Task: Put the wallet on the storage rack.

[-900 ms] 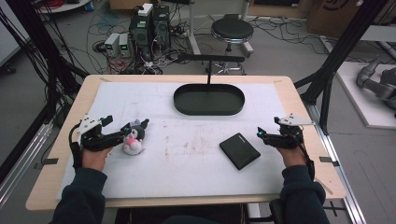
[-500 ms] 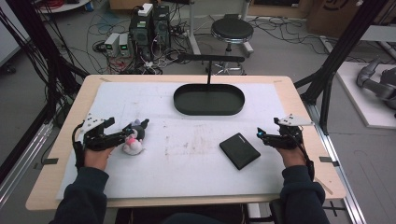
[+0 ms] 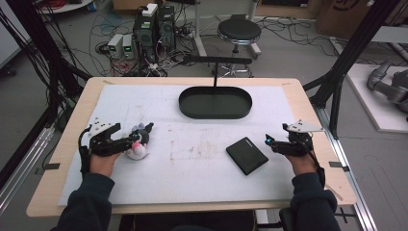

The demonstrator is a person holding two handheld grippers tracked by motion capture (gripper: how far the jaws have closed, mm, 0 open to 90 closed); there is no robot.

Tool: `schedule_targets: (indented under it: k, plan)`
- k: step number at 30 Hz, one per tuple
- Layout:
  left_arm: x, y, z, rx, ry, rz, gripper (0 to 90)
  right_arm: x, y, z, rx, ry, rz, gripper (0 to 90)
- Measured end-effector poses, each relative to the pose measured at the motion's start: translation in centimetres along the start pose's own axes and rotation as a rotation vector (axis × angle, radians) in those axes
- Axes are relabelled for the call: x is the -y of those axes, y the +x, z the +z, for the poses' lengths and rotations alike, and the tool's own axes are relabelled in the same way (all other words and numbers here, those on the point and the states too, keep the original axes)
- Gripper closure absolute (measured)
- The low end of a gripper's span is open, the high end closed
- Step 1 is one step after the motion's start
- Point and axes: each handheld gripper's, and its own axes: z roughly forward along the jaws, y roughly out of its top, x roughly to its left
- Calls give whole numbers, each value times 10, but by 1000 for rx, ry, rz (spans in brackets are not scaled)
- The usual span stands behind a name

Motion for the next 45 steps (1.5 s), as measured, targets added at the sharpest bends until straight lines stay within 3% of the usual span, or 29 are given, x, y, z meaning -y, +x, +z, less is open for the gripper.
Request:
schedule_targets:
  k: [4, 11, 16, 19, 26, 29, 36, 41, 45]
  plan:
    - [0, -1, 4, 8, 14, -1, 211, 0, 1, 0, -11, -1, -1, 201]
    - [0, 0, 7, 11, 10, -2, 211, 2, 12, 16, -127, 62, -17, 203]
    - [0, 0, 7, 14, 5, 1, 211, 6, 24, 36, -221, 162, -18, 270]
    - [0, 0, 6, 15, 2, 8, 211, 10, 26, 44, -246, 222, -27, 336]
    - [1, 1, 5, 11, -1, -1, 211, 14, 21, 47, -324, 239, 43, 456]
    - [1, 1, 5, 10, 0, 2, 211, 14, 20, 47, -366, 242, 47, 555]
    - [0, 1, 5, 9, -1, 4, 212, 13, 19, 47, -353, 245, 66, 606]
    - [0, 1, 5, 10, 0, 5, 211, 10, 20, 44, -305, 244, 49, 777]
    - [0, 1, 5, 10, 0, 8, 212, 9, 19, 44, -294, 244, 48, 811]
